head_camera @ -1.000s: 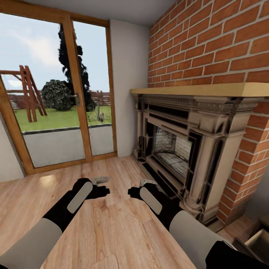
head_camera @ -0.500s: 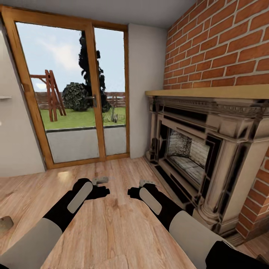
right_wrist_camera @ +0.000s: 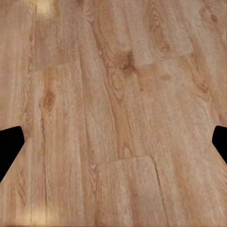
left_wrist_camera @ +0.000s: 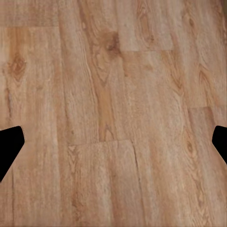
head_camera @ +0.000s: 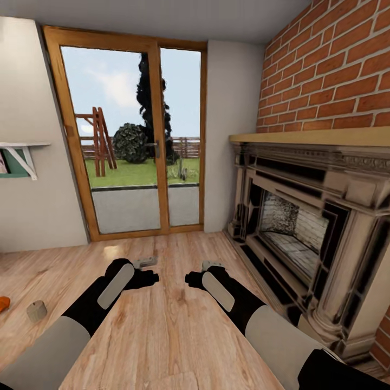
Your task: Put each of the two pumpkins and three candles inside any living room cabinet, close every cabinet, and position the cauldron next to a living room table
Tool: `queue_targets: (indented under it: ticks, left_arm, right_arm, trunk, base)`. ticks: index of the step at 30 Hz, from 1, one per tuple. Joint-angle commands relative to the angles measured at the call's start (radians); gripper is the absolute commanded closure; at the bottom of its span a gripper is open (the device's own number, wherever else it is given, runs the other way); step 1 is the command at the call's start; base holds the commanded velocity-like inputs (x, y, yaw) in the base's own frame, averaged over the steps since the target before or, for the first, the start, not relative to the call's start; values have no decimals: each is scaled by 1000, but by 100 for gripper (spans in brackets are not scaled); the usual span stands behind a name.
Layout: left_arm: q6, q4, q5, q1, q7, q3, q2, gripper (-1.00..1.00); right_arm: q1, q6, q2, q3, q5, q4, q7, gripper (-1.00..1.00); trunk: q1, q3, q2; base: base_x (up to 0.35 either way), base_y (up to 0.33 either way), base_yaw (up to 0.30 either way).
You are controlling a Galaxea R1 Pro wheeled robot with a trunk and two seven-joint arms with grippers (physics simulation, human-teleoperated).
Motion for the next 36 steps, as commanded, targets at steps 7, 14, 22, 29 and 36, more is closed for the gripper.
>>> queue_targets:
  ticks: [7, 14, 22, 29, 36]
  left_arm:
    - [0, -1, 12, -1, 10, -3, 1, -100]
    - [0, -1, 9, -1, 12, -3, 1, -100]
    - [-1, -1, 6, -1, 12, -3, 1, -100]
    - [-1, 0, 7, -1, 13, -3, 1, -100]
    - [0, 2, 7, -1, 15, -4, 1, -100]
  right_arm:
    - [-1, 1, 0, 3, -7, -1, -8, -100]
    - [-1, 1, 0, 3, -7, -1, -8, -100]
    - [-1, 1, 0, 3, -7, -1, -8, -100]
    - [-1, 2, 0, 3, -7, -2, -8, -100]
    - [-1, 1, 0, 3, -7, -2, -8, -100]
  trunk:
    - [0, 7, -1]
    - [0, 15, -1]
    - [0, 23, -1]
    - [0, 25, -1]
    - [0, 25, -1]
  base:
    - [0, 0, 210]
    - [0, 0, 209]
    - [0, 0, 195]
    - [0, 0, 35]
    - [1, 0, 2]
